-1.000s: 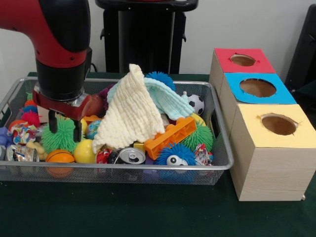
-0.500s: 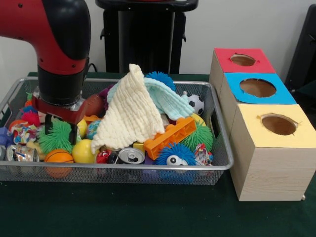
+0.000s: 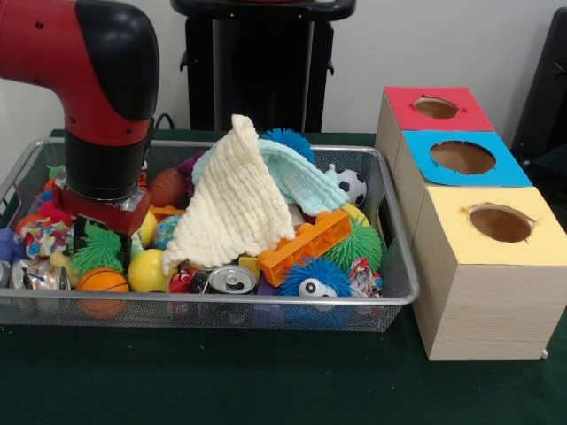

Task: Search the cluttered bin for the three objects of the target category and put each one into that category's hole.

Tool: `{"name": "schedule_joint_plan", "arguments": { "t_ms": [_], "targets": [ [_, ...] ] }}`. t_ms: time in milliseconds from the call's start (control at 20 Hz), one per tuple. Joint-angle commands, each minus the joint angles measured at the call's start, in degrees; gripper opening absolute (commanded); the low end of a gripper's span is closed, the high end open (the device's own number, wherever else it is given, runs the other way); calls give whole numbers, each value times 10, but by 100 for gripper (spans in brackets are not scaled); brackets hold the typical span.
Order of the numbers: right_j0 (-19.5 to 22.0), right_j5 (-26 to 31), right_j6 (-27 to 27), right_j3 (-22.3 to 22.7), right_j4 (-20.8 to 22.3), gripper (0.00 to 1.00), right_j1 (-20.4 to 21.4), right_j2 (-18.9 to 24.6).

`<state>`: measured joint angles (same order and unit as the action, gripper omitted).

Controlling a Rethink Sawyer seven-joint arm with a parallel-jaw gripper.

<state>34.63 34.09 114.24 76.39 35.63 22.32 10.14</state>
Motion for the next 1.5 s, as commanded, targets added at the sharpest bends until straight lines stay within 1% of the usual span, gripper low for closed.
{"name": "schedule_joint_plan", "arguments": {
  "t_ms": [50,250,350,400,550,600,750,950,1050,1150,1250,1350,1500],
  "targets": [
    [15,-30,-38,9,32,100,-92,13],
    [36,7,-85,12,8,100,-105,42],
    [36,21,-86,11,3,100,-106,44],
    [36,27,-87,11,0,0,-106,45],
    [28,45,-55,19,-19,0,-93,38],
    [26,51,-52,23,-25,0,-87,37],
    [20,82,-58,29,-40,0,-63,35],
    [11,131,-65,44,-60,0,-20,33],
    [10,145,-67,60,-69,0,2,34],
    [7,146,-57,80,-77,0,19,30],
    [1,135,-39,96,-80,0,28,26],
    [-12,120,-11,113,-80,0,41,15],
    [-27,111,23,146,-91,0,61,6]
  ]
}}
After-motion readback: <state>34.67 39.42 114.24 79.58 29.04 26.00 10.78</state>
